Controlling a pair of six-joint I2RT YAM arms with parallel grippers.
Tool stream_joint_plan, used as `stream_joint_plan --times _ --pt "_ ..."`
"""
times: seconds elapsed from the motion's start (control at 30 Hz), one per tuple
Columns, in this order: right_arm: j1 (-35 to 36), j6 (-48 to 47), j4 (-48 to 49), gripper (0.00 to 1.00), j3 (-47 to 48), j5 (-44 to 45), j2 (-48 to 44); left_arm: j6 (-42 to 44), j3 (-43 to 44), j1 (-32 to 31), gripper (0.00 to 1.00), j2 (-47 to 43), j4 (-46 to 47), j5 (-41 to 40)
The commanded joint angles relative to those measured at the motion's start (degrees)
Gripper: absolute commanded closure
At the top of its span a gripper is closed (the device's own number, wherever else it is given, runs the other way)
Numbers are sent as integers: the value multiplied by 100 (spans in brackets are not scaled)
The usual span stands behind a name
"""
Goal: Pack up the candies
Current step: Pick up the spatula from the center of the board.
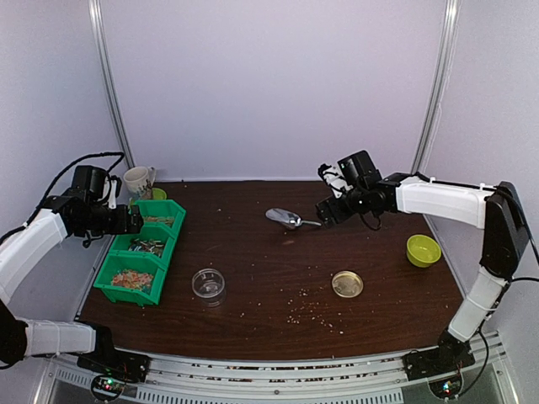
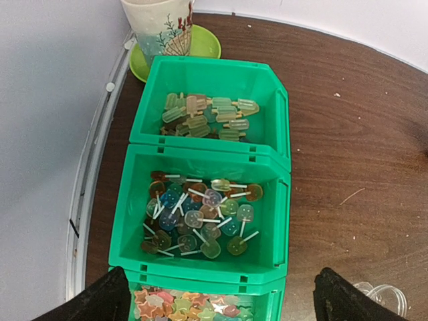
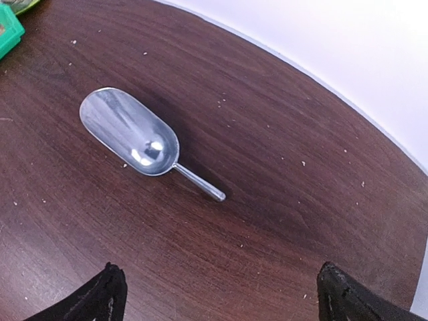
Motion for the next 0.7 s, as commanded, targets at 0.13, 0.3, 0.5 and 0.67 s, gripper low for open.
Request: stream_joint_plan --times 0.13,0.3,0.5,0.67 --pt "41 -1420 -789 0 927 -670 783 -30 114 54 2 7 51 17" --pt "41 -1888 -907 0 1280 -629 1212 -21 116 56 2 -27 49 30" --pt "7 -2304 -1159 0 1768 -435 1769 -22 114 58 2 -46 51 38" --pt "-93 -2412 -1465 2 2366 -420 2298 -3 116 58 2 -44 51 55"
